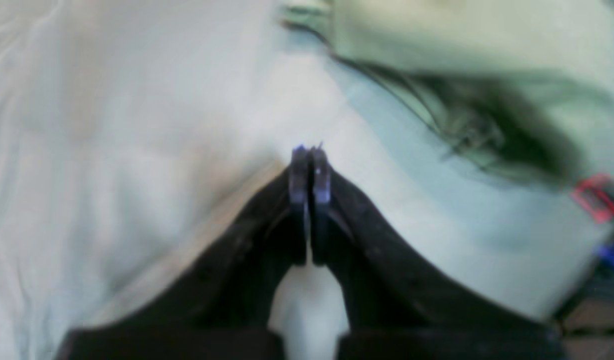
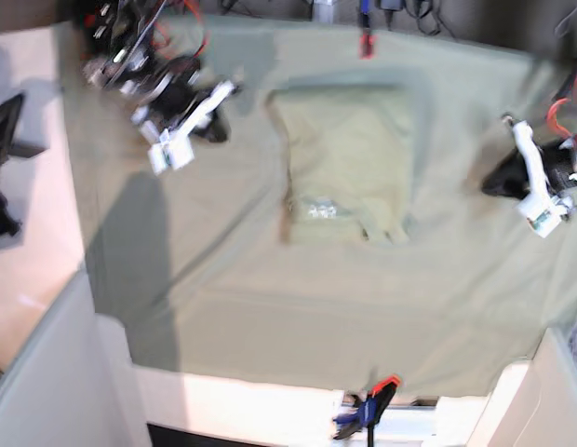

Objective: Fold the T-shirt properly

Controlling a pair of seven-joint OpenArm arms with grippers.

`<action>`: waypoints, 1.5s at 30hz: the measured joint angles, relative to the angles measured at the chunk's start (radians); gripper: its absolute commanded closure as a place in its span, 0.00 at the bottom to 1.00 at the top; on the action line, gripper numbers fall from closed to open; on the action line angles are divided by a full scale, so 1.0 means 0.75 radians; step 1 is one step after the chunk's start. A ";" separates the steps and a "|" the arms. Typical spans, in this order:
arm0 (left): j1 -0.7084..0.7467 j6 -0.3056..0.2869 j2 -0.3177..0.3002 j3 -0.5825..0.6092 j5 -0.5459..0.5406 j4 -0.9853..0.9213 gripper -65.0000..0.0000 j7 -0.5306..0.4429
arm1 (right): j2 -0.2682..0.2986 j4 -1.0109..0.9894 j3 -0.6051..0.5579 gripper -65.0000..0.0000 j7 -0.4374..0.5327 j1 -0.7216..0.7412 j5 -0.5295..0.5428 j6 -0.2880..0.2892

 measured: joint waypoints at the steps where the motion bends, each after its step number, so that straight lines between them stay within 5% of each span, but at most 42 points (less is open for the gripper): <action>1: 0.070 0.003 -0.001 -0.058 -0.024 0.051 1.00 0.021 | 0.013 0.037 0.009 1.00 0.004 -0.049 0.006 -0.001; 10: 0.656 0.011 -0.004 -0.359 -0.091 0.161 1.00 0.075 | 0.063 0.308 0.037 1.00 0.003 -0.516 0.030 0.006; 18: 1.028 0.012 0.096 -0.365 -0.015 0.150 1.00 0.072 | 0.076 0.343 0.040 1.00 0.013 -0.834 0.072 0.004; 24: 1.117 0.013 0.199 -0.302 0.078 -0.065 1.00 0.062 | 0.077 0.186 0.040 1.00 0.025 -0.965 0.075 0.003; 34: 0.762 0.356 0.267 0.242 0.487 -0.815 1.00 -0.027 | 0.073 -0.558 0.040 1.00 0.021 -0.750 0.014 -0.065; 39: 0.332 0.348 0.379 0.494 0.619 -1.306 1.00 -0.127 | 0.073 -0.957 0.040 1.00 -0.075 -0.473 -0.026 -0.134; 42: 0.049 0.466 0.492 0.663 0.713 -1.661 1.00 -0.223 | 0.069 -1.185 0.040 1.00 -0.123 -0.318 -0.047 -0.138; 45: -0.134 0.474 0.573 0.839 0.680 -1.871 1.00 -0.239 | 0.066 -1.349 0.041 1.00 -0.131 -0.209 -0.048 -0.136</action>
